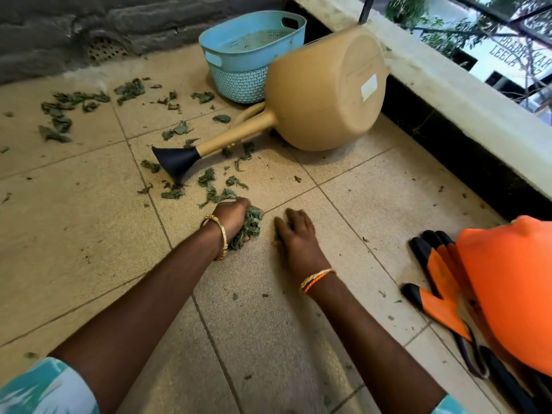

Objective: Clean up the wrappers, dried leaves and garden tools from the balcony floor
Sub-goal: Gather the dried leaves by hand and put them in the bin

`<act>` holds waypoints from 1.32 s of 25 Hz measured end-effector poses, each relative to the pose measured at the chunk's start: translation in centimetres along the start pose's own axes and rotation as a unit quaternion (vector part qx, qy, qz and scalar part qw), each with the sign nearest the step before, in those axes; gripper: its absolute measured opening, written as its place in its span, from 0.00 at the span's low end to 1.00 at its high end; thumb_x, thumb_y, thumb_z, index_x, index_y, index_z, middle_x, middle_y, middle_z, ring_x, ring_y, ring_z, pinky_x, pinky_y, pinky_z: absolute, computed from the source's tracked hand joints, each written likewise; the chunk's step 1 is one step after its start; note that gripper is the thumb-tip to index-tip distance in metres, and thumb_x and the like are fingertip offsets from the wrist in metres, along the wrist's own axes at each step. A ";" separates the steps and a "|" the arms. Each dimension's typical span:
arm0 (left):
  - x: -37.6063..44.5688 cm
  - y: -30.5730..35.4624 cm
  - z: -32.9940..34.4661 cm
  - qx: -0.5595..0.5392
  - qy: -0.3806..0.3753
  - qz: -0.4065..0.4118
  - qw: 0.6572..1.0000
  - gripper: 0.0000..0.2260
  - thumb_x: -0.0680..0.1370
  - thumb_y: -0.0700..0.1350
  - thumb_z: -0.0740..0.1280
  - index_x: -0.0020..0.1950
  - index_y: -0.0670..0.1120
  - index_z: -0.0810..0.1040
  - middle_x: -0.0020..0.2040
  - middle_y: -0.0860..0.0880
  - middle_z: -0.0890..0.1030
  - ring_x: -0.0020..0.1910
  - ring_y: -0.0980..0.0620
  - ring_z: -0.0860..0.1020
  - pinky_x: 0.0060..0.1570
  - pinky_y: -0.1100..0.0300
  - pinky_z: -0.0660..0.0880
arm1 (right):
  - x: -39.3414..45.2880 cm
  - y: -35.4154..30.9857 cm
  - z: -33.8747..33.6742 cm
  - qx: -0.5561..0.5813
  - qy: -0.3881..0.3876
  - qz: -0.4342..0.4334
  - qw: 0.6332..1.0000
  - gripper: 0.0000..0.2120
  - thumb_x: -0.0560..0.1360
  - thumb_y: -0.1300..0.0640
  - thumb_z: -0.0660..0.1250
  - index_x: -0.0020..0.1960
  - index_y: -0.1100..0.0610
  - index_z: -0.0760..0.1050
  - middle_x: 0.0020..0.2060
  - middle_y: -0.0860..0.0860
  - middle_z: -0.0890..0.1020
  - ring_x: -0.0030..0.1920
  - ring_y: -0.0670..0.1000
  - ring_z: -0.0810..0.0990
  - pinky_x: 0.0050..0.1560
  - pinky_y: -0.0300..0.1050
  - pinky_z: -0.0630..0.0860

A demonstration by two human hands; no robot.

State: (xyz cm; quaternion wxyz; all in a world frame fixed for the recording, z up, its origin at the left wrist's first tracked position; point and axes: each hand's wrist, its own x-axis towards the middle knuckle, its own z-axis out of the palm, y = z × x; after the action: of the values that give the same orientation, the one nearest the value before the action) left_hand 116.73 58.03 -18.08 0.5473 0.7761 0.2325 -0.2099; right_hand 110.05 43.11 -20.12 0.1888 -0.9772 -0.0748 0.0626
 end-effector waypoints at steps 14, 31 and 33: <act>-1.3 1.0 1.0 0.047 -0.078 0.001 0.996 0.31 0.77 0.63 0.56 0.66 0.38 0.74 0.64 0.38 0.76 0.61 0.38 0.76 0.61 0.44 0.73 | 2.7 -3.2 -4.3 0.328 0.165 0.111 0.923 0.23 0.69 0.68 0.70 0.60 0.54 0.70 0.36 0.51 0.81 0.37 0.47 0.80 0.40 0.37 0.77; 0.7 8.1 -9.2 -0.010 0.014 -0.007 1.000 0.15 0.81 0.51 0.56 0.53 0.41 0.77 0.36 0.44 0.76 0.27 0.48 0.73 0.25 0.64 0.69 | 16.8 -8.4 -9.3 0.658 0.069 0.343 0.666 0.10 0.81 0.64 0.51 0.42 0.59 0.65 0.48 0.55 0.69 0.47 0.56 0.76 0.47 0.44 0.74; 0.7 9.6 -9.9 -0.016 0.003 0.002 1.000 0.17 0.80 0.51 0.56 0.54 0.41 0.78 0.38 0.43 0.78 0.29 0.46 0.76 0.31 0.61 0.74 | 15.8 -8.3 -9.0 0.672 0.081 0.338 0.654 0.13 0.81 0.64 0.50 0.38 0.59 0.63 0.47 0.55 0.68 0.46 0.53 0.70 0.41 0.42 0.71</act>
State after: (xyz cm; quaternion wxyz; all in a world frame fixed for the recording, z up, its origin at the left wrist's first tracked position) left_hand 123.71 64.64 -8.18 0.5591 0.7684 0.2360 -0.2032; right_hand 125.92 50.14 -10.23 0.7652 -0.5422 0.3387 0.0757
